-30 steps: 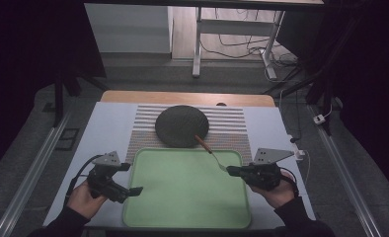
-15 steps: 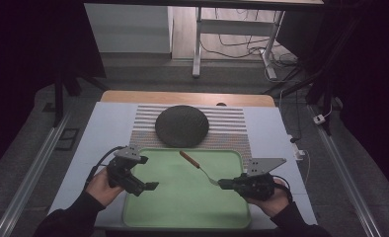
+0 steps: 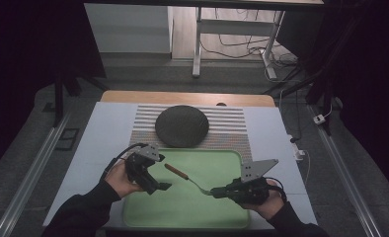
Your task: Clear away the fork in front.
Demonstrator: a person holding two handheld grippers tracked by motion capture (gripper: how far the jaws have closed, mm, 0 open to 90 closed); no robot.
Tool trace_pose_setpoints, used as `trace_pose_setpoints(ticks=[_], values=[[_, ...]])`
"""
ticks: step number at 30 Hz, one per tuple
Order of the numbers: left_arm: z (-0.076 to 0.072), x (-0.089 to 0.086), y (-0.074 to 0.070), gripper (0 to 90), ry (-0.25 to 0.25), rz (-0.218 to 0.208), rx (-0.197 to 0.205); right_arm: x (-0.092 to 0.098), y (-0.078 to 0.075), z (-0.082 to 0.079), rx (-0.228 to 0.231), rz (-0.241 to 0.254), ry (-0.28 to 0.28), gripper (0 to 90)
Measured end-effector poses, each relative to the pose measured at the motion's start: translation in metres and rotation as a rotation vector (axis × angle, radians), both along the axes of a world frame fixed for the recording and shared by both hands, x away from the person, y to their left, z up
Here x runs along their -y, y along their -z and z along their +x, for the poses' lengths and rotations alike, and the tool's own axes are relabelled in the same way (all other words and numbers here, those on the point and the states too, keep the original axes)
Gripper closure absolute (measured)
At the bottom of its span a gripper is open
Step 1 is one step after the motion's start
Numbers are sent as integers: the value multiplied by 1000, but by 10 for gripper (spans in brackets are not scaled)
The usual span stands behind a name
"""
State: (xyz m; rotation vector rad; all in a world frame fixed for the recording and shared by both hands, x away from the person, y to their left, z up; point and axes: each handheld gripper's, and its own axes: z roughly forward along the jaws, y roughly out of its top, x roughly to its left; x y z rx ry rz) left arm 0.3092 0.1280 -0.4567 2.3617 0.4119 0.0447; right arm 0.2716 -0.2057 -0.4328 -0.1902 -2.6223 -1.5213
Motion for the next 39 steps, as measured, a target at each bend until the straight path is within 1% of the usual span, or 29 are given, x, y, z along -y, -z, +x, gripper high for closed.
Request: trace_pose_setpoints(ticks=[2, 3, 5, 6, 7, 9, 10, 11, 12, 13, 14, 15, 16, 17, 18, 19, 21, 23, 24, 25, 26, 27, 28, 29, 31, 35, 36, 37, 39], values=[[0, 4, 1, 27, 25, 12, 9, -1, 0, 0, -4, -2, -7, 900], [0, 5, 1, 39, 50, 25, 18, -2, 0, -1, -4, -2, -16, 900], [-2, 9, 3, 67, 78, 38, 27, -4, 0, -1, -8, -5, -42, 900], [-3, 10, 3, 117, 97, 46, 33, -5, 0, -1, -13, -6, -64, 900], [-3, 10, 3, 117, 114, 59, 41, -5, 0, -1, -13, -6, -64, 900], [-5, 13, 4, 162, 140, 74, 56, -6, 0, -2, -16, -11, -79, 900], [-7, 14, 5, 226, 162, 81, 67, -8, 0, -2, -19, -14, -98, 900], [-7, 14, 5, 249, 162, 81, 67, -9, 0, -3, -18, -16, -104, 900], [-7, 14, 5, 293, 172, 86, 74, -9, 0, -3, -21, -18, -112, 900], [-8, 15, 6, 293, 188, 87, 75, -9, 0, -3, -21, -18, -112, 900], [-8, 15, 6, 331, 199, 92, 79, -10, 0, -3, -24, -19, -119, 900], [-8, 15, 6, 353, 214, 97, 79, -11, 0, -3, -22, -20, -126, 900], [-8, 15, 7, 420, 229, 98, 77, -12, 0, -3, -21, -27, -132, 900], [-9, 16, 7, 435, 250, 103, 77, -12, 0, -3, -21, -30, -139, 900], [-9, 16, 7, 459, 250, 103, 77, -12, 0, -3, -21, -30, -145, 900], [-11, 18, 8, 489, 283, 111, 77, -13, 1, -3, -22, -29, -151, 900], [-12, 19, 9, 540, 310, 117, 69, -14, 1, -4, -21, -36, -163, 900], [-12, 20, 10, 589, 323, 120, 65, -15, 2, -4, -21, -42, -176, 900], [-12, 21, 12, 610, 361, 133, 61, -16, 2, -4, -21, -46, -185, 900], [-12, 21, 12, 637, 361, 133, 61, -17, 3, -5, -20, -45, -190, 900], [-12, 22, 12, 668, 375, 134, 56, -17, 3, -5, -20, -51, -195, 900], [-12, 22, 13, 685, 387, 135, 52, -18, 3, -5, -21, -54, -202, 900], [-13, 23, 14, 695, 414, 141, 55, -18, 3, -5, -21, -57, -208, 900], [-13, 23, 14, 705, 414, 141, 55, -19, 4, -5, -23, -57, -213, 900], [-14, 24, 14, 714, 441, 151, 69, -19, 4, -5, -25, -58, -215, 900], [-16, 24, 14, 748, 466, 163, 86, -17, 5, -4, -32, -59, -204, 898], [-17, 25, 15, 756, 472, 178, 93, -18, 6, -3, -22, -76, -196, 885], [-17, 25, 17, 767, 482, 207, 103, -18, 7, -3, -11, -84, -182, 871], [-18, 26, 18, 791, 490, 214, 98, -17, 11, 0, 9, -121, -134, 837]])
